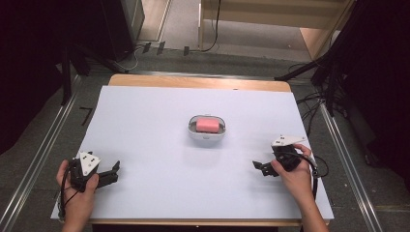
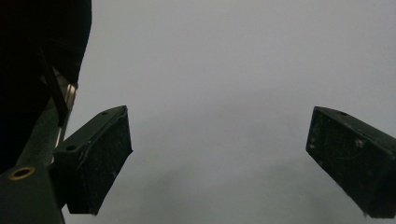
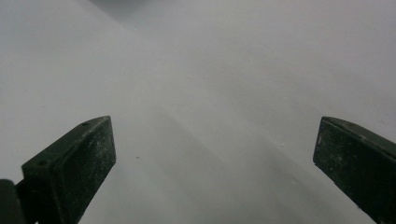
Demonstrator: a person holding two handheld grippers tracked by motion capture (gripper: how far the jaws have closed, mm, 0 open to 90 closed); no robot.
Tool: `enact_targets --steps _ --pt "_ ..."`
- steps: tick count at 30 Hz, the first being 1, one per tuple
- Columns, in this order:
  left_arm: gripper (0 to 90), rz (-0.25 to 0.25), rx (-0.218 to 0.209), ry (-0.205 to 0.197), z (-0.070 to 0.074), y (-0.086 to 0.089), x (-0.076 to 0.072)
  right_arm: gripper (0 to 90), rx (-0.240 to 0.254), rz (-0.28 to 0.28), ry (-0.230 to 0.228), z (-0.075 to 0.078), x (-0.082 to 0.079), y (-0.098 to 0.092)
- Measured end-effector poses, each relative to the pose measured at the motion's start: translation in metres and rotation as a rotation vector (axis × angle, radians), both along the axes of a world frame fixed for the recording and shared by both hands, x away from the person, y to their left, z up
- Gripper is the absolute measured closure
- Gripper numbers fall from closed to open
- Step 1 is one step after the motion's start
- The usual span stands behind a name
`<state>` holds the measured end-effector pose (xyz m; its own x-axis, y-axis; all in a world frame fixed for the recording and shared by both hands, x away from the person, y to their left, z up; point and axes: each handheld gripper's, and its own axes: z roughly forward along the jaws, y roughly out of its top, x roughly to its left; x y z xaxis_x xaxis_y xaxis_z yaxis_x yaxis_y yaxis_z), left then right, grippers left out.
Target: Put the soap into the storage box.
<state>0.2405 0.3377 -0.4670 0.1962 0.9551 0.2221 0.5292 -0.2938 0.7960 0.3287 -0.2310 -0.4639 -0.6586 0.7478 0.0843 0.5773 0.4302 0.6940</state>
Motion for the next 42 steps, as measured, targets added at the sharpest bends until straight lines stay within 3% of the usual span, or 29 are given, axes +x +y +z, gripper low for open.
enact_targets --steps 19,30,42 --pt "7.3 0.005 -0.006 -0.007 0.0 0.0 0.0 0.0 0.033 -0.085 -0.016 -0.014 -0.02 -0.037" --pt "7.3 0.005 -0.004 -0.007 0.0 0.0 -0.001 0.0 0.085 -0.141 -0.023 -0.024 -0.034 -0.058" --pt "7.3 0.006 -0.005 -0.008 0.0 0.0 -0.001 0.0 0.111 -0.197 -0.057 -0.024 -0.047 -0.076"
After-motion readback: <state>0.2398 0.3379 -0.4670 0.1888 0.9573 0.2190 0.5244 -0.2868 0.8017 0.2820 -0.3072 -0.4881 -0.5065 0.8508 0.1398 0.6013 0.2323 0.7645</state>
